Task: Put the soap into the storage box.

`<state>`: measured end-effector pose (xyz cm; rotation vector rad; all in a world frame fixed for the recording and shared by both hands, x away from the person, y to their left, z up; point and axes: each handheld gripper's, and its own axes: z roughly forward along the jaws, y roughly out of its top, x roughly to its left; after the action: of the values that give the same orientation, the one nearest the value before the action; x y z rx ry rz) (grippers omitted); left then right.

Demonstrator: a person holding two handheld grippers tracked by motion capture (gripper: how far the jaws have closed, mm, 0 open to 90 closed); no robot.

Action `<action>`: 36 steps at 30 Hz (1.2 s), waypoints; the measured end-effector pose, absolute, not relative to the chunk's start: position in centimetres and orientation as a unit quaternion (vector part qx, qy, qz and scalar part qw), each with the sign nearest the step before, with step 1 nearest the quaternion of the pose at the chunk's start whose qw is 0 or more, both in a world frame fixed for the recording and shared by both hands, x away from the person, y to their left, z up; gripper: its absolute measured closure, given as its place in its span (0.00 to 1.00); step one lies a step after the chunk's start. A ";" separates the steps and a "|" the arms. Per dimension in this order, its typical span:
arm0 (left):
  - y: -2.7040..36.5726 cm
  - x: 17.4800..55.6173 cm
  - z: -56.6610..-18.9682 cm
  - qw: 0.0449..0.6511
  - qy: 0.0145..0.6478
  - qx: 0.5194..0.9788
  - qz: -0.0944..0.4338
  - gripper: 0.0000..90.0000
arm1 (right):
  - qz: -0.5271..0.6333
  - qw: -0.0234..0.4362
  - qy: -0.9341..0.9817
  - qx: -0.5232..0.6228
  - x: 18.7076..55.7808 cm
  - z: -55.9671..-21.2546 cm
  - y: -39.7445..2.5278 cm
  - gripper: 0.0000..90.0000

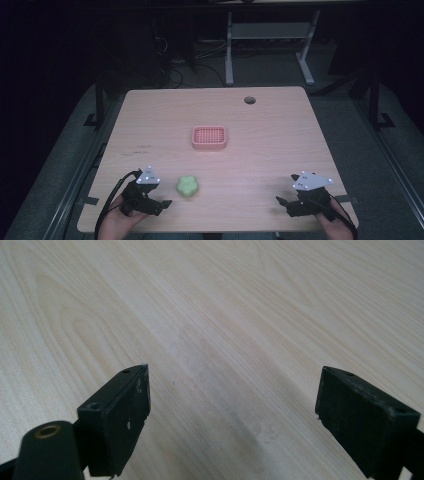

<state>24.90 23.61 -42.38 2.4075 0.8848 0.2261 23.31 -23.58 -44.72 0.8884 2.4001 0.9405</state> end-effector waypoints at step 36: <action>18.2 27.5 -41.6 0.238 0.294 0.922 0.080 0.23 | 0.337 0.205 0.862 0.318 23.3 -44.8 -23.6 0.15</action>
<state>27.51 18.24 -41.60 2.5263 0.8058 0.2187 23.32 -23.57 -44.75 0.8863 2.4035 0.9387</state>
